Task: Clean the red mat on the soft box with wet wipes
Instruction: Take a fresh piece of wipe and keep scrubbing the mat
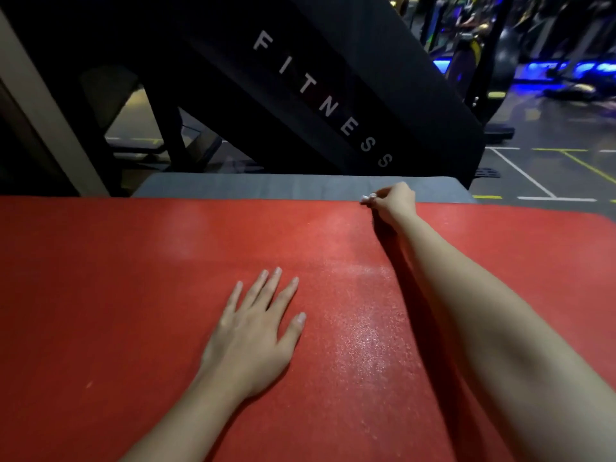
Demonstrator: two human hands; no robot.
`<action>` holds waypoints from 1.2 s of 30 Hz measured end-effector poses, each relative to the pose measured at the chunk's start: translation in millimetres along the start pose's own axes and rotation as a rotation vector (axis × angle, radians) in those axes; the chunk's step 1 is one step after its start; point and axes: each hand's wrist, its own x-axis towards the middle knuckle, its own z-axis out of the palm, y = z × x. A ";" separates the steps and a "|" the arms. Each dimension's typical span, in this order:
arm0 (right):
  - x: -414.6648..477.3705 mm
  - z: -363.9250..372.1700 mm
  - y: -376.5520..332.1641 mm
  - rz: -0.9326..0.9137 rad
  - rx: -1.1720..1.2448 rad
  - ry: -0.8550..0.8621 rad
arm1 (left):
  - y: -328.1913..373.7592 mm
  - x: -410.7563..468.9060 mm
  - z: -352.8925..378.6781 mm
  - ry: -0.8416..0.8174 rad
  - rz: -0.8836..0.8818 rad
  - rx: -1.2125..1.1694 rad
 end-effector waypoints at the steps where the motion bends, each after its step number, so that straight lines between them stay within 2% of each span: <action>1: -0.4 -1.4 1.9 -0.013 -0.020 -0.036 | -0.2 0.4 0.7 -0.002 0.005 0.012; 4: -2.7 -7.6 -0.9 -0.082 -0.149 -0.216 | -1.2 1.5 3.9 0.012 0.010 0.024; 5: 0.8 -6.6 -3.6 -0.107 -0.171 -0.222 | -1.9 1.8 5.3 0.007 0.008 0.028; 11: 15.5 20.9 -2.9 -0.109 -0.077 -0.042 | -2.9 3.6 2.7 -0.008 0.011 0.013; 14: 2.6 17.9 -1.1 -0.132 -0.074 -0.075 | -1.1 2.5 1.9 -0.002 0.002 0.008; 16: -15.2 2.8 -2.6 -0.204 -0.103 -0.181 | -0.4 2.7 -0.5 0.000 0.003 0.002; 20: -55.1 -31.9 -1.9 -0.322 -0.081 -0.589 | 1.1 2.6 0.4 0.001 0.001 0.004; 21: -56.4 -34.5 -0.5 -0.332 -0.078 -0.622 | 1.2 2.4 0.5 0.001 0.002 -0.008; 22: -55.6 -32.8 0.2 -0.344 -0.093 -0.582 | 0.3 1.5 0.3 0.000 0.002 -0.018; 25: -44.8 -13.5 -1.5 -0.357 -0.215 -0.231 | 0.8 2.2 -1.2 -0.017 -0.004 0.002; 28: -49.5 3.1 -6.0 -0.276 -0.123 -0.105 | 1.0 5.4 -1.2 -0.011 -0.008 -0.004; 31: -71.2 -0.7 -9.6 -0.320 -0.173 -0.157 | -0.1 5.0 -0.1 -0.014 -0.010 -0.015; 36: -115.3 -51.0 4.7 -0.414 -0.297 -0.472 | -1.0 5.9 3.1 -0.004 -0.008 -0.021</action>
